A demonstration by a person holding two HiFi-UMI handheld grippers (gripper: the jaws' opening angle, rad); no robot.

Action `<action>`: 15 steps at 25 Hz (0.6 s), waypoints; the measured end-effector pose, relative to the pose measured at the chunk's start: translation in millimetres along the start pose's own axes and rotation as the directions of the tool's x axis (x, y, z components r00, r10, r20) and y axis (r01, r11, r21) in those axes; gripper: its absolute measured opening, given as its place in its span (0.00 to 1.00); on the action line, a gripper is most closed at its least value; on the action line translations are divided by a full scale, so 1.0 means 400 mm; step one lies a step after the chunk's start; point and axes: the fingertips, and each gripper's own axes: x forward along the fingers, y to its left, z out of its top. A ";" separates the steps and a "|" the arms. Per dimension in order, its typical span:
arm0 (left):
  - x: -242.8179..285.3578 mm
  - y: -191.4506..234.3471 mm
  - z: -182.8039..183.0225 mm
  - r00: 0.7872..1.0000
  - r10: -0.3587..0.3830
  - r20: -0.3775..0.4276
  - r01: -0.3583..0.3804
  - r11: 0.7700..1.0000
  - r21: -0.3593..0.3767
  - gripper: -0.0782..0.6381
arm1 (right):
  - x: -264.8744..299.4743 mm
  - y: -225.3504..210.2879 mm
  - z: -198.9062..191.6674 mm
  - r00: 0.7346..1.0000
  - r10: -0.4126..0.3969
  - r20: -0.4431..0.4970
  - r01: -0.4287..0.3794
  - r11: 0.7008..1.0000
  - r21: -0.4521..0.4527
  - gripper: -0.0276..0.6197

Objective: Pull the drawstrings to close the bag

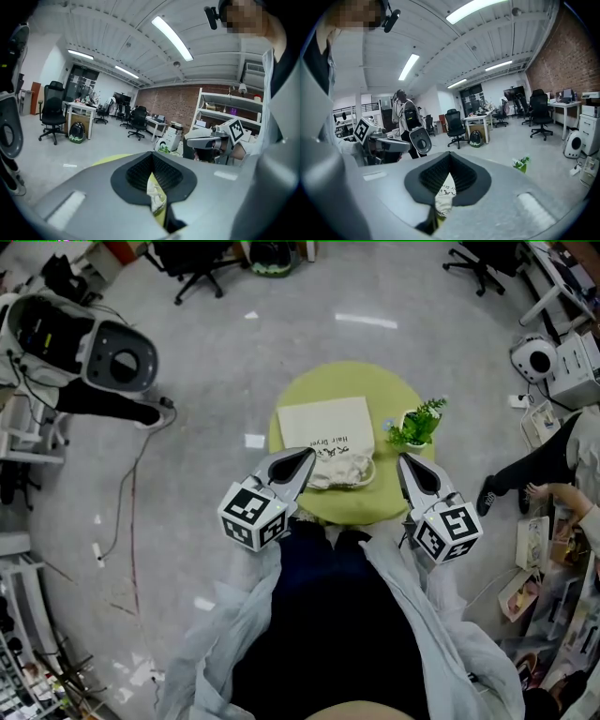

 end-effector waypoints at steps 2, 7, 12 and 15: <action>0.002 -0.006 -0.002 1.000 -0.019 0.020 0.019 1.000 -0.019 0.13 | -0.005 -0.007 -0.012 1.000 -0.015 0.000 0.015 1.000 0.002 0.05; 0.007 -0.015 -0.006 0.998 -0.039 0.040 0.041 0.998 -0.056 0.13 | -0.010 -0.016 -0.029 1.000 -0.030 -0.009 0.030 1.000 0.007 0.05; 0.009 -0.024 -0.018 0.998 -0.050 0.025 0.051 0.998 -0.046 0.13 | -0.019 -0.011 -0.041 0.999 -0.036 -0.012 0.036 0.999 0.014 0.05; 0.008 -0.029 -0.018 0.998 -0.055 0.020 0.056 0.998 -0.040 0.13 | -0.017 -0.006 -0.042 0.999 -0.035 -0.017 0.035 0.999 0.009 0.05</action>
